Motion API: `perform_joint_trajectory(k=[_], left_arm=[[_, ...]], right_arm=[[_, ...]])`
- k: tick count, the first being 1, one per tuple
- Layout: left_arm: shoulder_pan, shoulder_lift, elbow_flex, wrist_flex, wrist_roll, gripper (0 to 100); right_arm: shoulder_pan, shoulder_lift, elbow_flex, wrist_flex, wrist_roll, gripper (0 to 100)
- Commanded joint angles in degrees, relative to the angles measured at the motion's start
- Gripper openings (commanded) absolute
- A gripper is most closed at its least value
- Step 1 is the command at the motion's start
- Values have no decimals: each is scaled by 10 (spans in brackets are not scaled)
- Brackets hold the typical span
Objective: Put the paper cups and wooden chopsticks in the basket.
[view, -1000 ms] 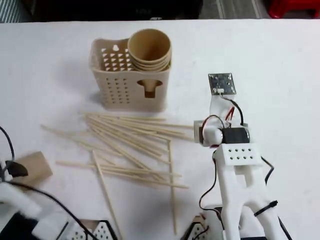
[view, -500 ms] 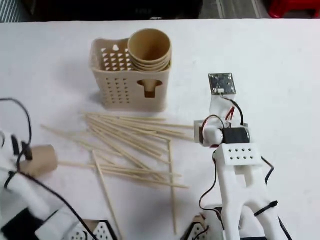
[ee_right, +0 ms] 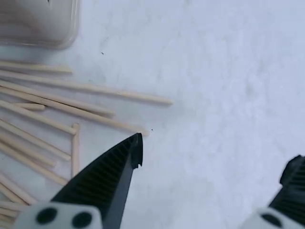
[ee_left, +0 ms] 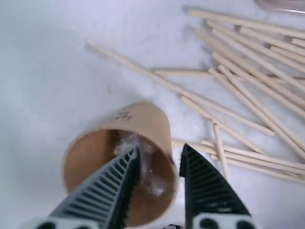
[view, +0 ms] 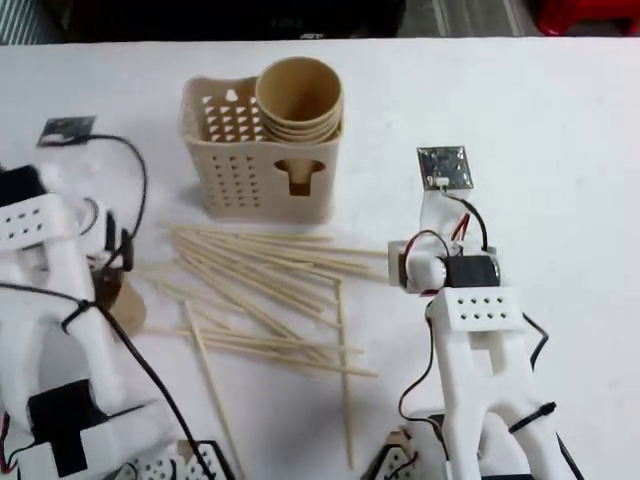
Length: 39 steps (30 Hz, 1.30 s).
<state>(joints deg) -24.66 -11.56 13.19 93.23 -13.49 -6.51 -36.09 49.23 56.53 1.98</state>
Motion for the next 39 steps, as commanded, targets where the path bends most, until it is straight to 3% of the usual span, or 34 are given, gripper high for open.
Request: perform_joint_trajectory(k=[1,9,18,23,26,32,34,39], left_arm=[[61,-5,-61,25,16,72],[99,-4,-48,21,12,33],[95,-9,-48,39,11,184],[44,-45,-44,33,8,195],[12,-47,-33,33,-33,193],[3,-25,85,-66,-53,191],[3,-21,127,-107,-53,176],[4,-23,143,-135,-50,15]], right_arm=[[-3,-1,-4,-8,0,440],[-2,-1,-4,-8,0,440],[-1,-1,-4,-8,0,440],[-1,-1,-4,-8,0,440],[-1,-1,-4,-8,0,440],[-2,-1,-4,-8,0,440],[-2,-1,-4,-8,0,440],[-4,-1,-4,-8,0,440]])
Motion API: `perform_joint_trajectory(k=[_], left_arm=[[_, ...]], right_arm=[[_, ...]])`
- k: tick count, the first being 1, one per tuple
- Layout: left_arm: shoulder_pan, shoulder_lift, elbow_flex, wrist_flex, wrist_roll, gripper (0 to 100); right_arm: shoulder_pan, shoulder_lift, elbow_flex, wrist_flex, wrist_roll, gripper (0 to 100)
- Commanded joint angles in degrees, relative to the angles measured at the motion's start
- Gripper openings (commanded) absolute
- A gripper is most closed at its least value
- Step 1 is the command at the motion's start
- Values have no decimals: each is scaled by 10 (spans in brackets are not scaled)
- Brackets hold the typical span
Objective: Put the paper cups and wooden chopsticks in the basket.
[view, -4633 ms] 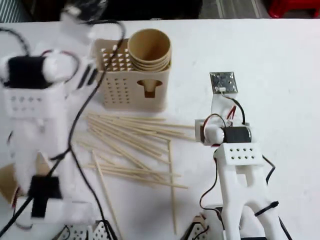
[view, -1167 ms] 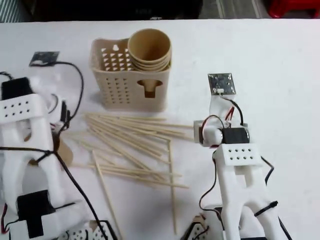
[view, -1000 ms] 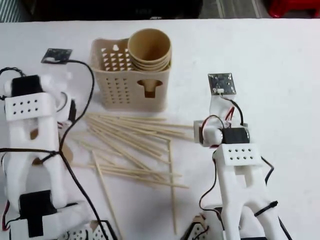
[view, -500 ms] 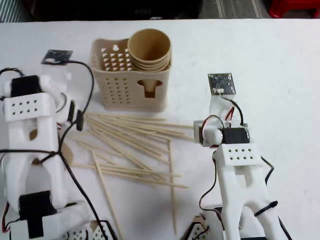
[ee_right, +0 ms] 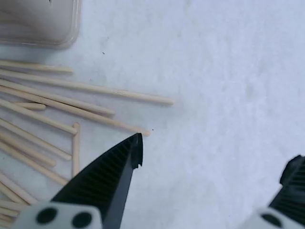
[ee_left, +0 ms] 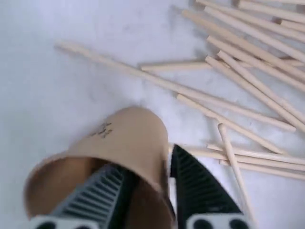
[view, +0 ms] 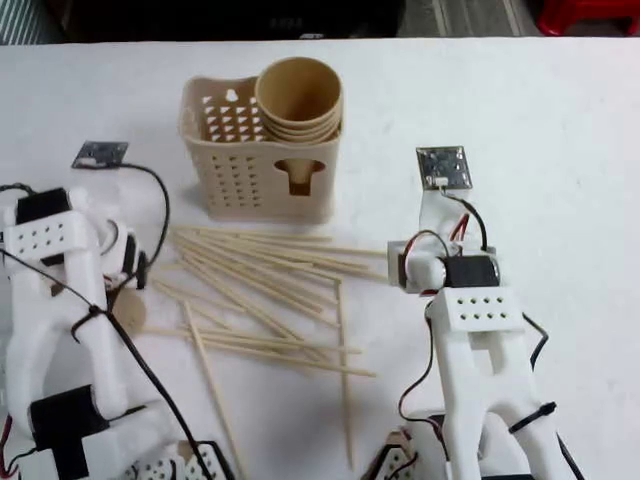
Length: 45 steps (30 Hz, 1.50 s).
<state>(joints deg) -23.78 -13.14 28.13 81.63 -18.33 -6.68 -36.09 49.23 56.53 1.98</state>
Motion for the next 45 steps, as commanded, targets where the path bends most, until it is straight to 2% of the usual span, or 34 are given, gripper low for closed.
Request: perform_joint_trajectory(k=[1,6,10,13,16,27,39,45], left_arm=[[-5,-7,-15,-11,0,28],[-5,-8,-91,59,0,23],[-2,-8,-200,133,0,23],[19,-8,-303,182,0,23],[58,-8,-403,196,-1,23],[272,-2,-668,178,-4,28],[418,1,-681,33,-4,28],[452,73,-687,-6,-4,26]], right_arm=[[-2,-1,-4,-8,0,440],[-2,-1,-4,-8,0,440],[-2,-1,-4,-8,0,440],[-3,-1,-4,-8,0,440],[-3,-1,-4,-9,0,440],[0,-1,-4,-16,0,440],[0,-1,-4,-16,0,440],[0,-1,-4,-16,0,440]])
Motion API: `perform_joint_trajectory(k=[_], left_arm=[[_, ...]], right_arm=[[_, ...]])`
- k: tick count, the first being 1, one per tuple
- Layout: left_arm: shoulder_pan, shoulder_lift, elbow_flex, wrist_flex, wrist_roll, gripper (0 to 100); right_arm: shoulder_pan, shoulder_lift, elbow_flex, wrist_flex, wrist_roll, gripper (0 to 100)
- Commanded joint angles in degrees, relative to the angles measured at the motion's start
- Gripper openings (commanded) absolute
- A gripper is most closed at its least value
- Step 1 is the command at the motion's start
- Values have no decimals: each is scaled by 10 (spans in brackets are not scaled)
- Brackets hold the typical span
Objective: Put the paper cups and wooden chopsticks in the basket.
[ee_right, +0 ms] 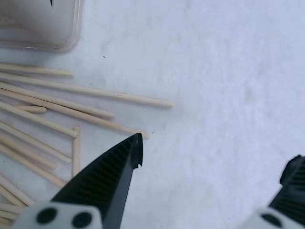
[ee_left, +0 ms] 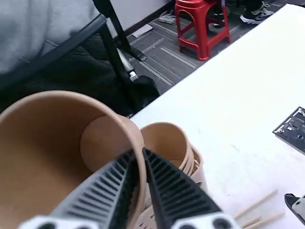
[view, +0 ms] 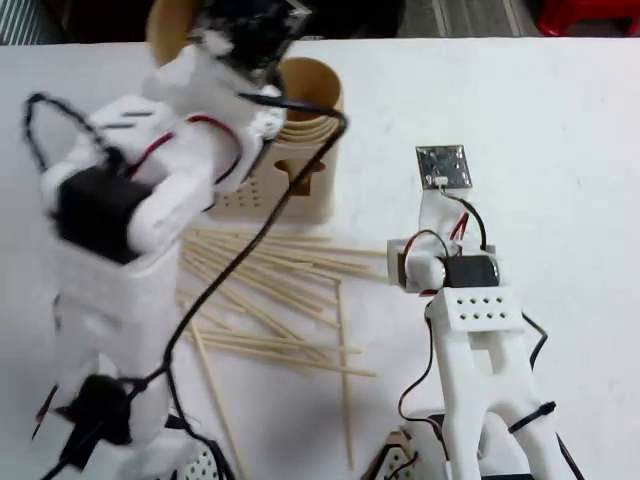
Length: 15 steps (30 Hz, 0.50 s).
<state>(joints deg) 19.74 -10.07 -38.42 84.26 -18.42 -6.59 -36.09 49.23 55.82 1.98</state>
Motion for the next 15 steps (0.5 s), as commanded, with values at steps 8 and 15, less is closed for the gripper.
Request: perform_joint_trajectory(k=[8,15], left_arm=[[20,131,-22,-45,-3,27],[22,150,-22,-43,1,117]], right_arm=[[0,-1,-4,-9,0,440],[0,-1,-4,-9,0,440]])
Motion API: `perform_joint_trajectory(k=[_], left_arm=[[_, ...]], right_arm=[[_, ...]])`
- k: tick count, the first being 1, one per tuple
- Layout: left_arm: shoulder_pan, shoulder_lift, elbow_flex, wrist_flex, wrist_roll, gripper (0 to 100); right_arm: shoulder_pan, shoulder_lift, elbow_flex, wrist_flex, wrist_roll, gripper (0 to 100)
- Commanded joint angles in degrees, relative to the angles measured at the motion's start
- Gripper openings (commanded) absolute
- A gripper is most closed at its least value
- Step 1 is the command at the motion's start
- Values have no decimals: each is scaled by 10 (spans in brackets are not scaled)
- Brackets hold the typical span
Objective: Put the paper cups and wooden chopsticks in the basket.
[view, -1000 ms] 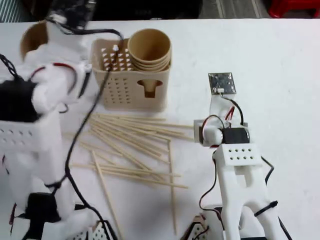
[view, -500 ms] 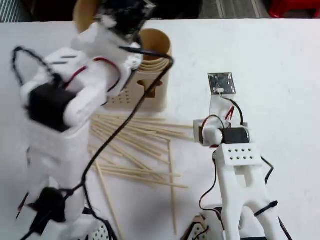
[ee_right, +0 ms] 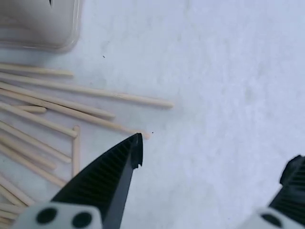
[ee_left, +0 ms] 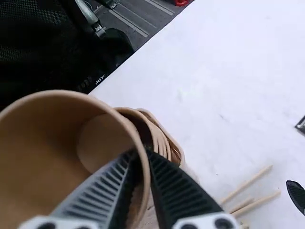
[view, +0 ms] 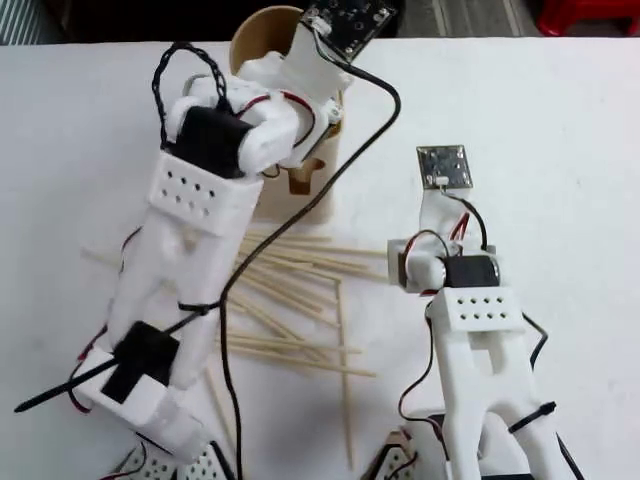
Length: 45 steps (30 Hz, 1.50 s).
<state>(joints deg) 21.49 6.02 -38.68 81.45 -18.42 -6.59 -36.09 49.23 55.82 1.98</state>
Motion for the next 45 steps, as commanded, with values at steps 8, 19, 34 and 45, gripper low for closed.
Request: perform_joint_trajectory(k=[8,19,34,45], left_arm=[[0,-52,-19,-18,2,164],[-1,-54,-13,-90,2,106],[-1,91,-13,25,1,105],[5,116,-164,74,1,105]], right_arm=[[0,-1,-4,-9,0,440],[0,-1,-4,-9,0,440],[0,-1,4,-22,0,440],[0,-1,4,-22,0,440]])
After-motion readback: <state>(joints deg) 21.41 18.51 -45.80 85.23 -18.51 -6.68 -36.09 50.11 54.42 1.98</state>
